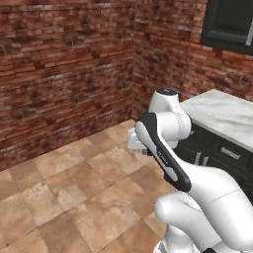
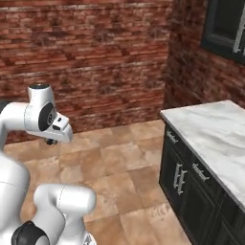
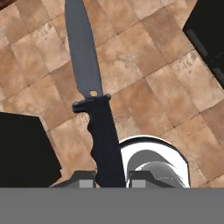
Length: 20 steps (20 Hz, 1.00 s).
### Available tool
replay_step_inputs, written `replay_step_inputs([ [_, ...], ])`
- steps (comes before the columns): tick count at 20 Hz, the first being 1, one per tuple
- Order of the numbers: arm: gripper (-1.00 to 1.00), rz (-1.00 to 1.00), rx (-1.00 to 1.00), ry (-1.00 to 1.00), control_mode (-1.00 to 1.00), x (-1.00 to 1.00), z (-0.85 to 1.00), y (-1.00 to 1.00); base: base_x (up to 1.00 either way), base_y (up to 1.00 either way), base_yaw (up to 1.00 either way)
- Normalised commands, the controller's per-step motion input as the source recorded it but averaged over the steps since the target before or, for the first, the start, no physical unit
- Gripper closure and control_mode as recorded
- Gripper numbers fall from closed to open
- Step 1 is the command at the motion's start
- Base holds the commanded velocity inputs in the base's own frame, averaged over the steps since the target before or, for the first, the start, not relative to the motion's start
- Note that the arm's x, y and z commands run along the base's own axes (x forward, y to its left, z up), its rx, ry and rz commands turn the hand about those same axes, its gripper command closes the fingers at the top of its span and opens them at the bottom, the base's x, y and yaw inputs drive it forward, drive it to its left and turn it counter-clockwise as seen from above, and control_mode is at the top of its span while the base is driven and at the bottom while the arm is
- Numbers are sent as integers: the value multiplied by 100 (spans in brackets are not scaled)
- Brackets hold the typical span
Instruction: Retrieve the butter from the fridge and place it on a plate on the dining table. Then retrieve the butter knife by the fridge and place it near the plate.
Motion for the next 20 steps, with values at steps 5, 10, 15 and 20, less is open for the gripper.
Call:
replay_step_inputs([
  [5,100,0,0,0,100,0,0,0,100,-2,64],
  [10,100,0,0,0,100,0,0,0,100,-25,59],
  [15,100,0,0,0,100,0,0,0,100,-42,46],
  [20,100,0,0,0,100,0,0,0,100,-33,32],
])
